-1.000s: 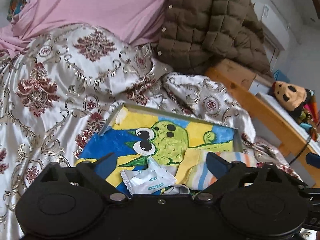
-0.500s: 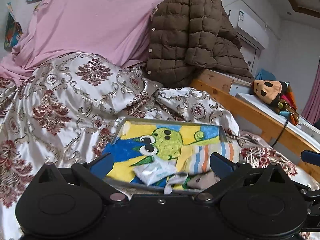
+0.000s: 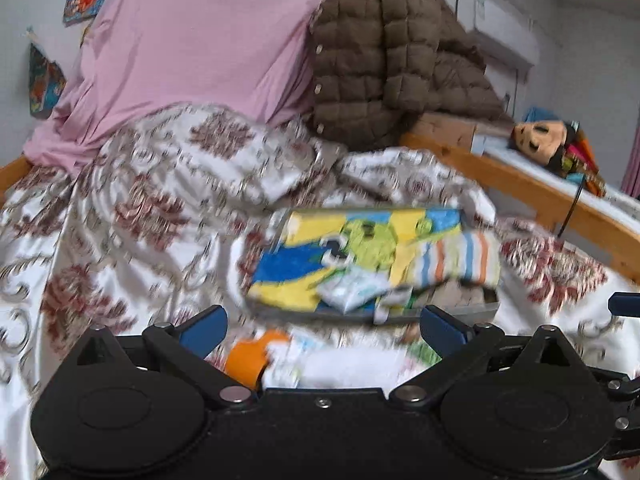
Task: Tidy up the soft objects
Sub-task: 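Move both tools back over the pile of items beside the tray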
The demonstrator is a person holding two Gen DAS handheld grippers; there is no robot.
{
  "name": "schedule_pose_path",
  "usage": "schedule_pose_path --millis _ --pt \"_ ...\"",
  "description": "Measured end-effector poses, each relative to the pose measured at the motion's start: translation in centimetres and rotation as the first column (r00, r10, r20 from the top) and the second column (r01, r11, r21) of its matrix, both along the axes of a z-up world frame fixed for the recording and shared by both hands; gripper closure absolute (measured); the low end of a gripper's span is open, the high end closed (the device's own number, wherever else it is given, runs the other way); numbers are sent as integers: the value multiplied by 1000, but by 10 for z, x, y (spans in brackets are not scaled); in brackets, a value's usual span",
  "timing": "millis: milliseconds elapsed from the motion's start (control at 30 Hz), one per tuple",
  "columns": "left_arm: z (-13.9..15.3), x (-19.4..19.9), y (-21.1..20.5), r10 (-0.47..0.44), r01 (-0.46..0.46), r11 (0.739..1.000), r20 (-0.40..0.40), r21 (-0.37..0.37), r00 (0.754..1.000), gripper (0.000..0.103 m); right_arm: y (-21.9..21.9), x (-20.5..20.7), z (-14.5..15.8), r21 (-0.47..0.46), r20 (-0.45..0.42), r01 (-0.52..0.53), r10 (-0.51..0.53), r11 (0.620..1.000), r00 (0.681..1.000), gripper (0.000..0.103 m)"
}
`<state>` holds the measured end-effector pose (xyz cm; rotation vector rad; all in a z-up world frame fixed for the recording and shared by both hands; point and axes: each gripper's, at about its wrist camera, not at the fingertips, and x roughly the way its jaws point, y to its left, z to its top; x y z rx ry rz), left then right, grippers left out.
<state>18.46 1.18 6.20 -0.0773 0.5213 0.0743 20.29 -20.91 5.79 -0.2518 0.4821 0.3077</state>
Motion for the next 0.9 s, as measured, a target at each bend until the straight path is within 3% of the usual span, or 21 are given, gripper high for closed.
schedule_pose_path --millis 533,900 --pt "-28 -56 13 -7 13 999 -155 40 988 1 32 -55 -58 -55 -258 -1 -14 998 966 1" --pt "-56 -79 25 8 11 998 -264 70 965 1 39 -71 -84 -76 -342 -10 -17 997 940 1"
